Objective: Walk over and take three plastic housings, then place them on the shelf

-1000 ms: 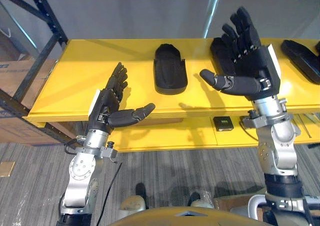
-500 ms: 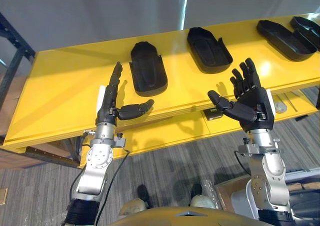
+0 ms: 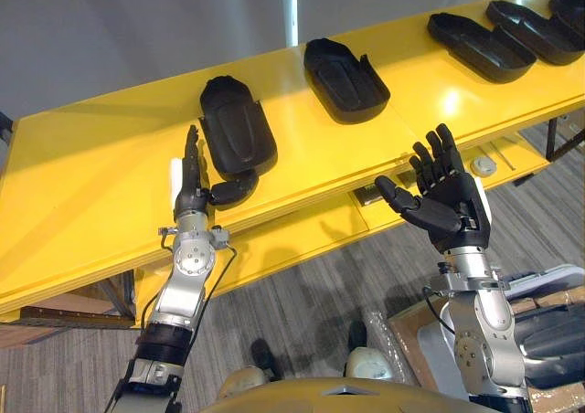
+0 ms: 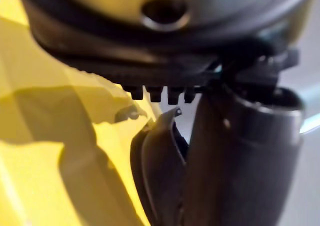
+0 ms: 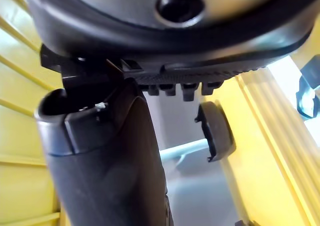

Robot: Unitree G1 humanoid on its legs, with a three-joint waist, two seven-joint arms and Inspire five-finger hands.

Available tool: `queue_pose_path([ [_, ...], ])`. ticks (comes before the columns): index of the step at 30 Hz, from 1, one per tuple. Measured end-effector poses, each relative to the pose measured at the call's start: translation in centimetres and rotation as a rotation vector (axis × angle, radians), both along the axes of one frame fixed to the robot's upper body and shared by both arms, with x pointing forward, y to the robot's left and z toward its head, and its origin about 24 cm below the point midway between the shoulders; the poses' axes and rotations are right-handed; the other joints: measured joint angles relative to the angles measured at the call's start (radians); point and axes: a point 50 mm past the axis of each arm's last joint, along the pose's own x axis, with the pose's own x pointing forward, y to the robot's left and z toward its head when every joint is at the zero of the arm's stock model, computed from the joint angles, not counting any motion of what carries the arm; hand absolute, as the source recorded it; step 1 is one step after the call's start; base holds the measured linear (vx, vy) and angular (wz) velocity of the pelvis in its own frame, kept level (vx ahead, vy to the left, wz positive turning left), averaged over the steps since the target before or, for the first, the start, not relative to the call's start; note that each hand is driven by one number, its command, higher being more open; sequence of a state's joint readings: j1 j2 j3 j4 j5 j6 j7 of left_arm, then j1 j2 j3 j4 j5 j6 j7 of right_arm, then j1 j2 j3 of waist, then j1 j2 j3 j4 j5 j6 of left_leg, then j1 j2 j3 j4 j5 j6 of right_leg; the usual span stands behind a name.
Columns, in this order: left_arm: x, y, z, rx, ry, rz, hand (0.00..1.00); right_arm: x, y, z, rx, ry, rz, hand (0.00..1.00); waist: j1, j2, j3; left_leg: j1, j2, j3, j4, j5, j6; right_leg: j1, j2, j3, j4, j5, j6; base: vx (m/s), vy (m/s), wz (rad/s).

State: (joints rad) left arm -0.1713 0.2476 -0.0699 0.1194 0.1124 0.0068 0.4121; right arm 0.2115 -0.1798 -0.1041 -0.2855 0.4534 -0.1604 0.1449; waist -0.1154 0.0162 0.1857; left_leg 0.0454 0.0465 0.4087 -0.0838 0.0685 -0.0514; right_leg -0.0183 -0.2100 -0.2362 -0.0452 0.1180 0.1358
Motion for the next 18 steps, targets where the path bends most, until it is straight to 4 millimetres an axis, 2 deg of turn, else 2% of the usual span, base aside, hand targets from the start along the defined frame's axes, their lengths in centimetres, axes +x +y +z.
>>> queue_pose_path([
  [5,1.2,0.1,1.1,-0.022,-0.034,0.009,1.0,0.5,0.4,0.4,0.005,-0.017,0.017,1.0,-0.003,0.002,0.022,-0.001,0.001,0.014,0.0,-0.004,0.002,-0.015,0.003,0.02,0.008,0.0,-0.001,0.0,-0.017,-0.09],
  [8,2.1,0.3,1.6,-0.019,-0.045,0.027,1.0,0.9,0.9,0.6,0.011,-0.031,0.036,1.0,-0.009,-0.006,0.037,-0.001,0.001,0.014,0.0,-0.005,0.003,-0.015,0.003,0.021,0.009,0.0,-0.001,0.0,-0.003,-0.02],
  [18,4.3,2.4,4.9,-0.01,-0.136,0.111,1.0,1.9,1.7,1.4,0.039,-0.054,0.065,1.0,-0.024,-0.01,0.109,-0.008,0.0,0.032,0.001,-0.008,0.006,-0.041,0.003,0.042,0.022,-0.001,-0.002,0.0,-0.009,-0.05],
])
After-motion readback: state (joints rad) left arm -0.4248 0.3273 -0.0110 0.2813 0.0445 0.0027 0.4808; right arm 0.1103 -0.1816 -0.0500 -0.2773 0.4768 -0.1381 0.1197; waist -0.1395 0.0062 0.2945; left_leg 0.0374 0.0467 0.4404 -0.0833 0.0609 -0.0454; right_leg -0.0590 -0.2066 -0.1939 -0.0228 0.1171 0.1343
